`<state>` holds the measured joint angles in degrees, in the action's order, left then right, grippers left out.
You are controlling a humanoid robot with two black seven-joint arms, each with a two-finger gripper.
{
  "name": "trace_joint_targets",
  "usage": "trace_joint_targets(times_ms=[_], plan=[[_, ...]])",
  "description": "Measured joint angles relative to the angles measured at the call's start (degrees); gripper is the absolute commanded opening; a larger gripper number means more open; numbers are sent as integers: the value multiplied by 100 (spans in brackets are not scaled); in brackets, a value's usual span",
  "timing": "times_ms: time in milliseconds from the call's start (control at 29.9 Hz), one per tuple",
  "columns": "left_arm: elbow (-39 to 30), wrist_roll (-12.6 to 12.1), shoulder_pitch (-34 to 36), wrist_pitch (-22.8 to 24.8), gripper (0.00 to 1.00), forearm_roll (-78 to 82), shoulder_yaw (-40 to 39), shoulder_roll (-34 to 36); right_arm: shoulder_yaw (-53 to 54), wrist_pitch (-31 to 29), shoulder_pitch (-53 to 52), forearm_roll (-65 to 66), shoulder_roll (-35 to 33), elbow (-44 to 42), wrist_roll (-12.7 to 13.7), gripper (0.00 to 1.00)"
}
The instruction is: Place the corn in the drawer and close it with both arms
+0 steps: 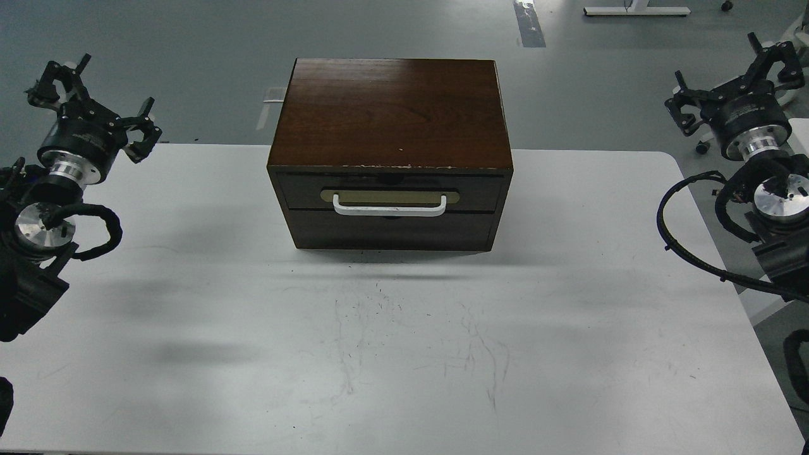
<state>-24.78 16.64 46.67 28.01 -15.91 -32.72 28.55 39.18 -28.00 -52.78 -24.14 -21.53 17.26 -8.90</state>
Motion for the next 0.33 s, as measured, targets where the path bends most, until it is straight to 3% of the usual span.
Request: trace_joint_targets(times_ms=[334], plan=[[-24,168,-4,0,98,572,527,-224,-453,0,23,16,119,4,-8,100]])
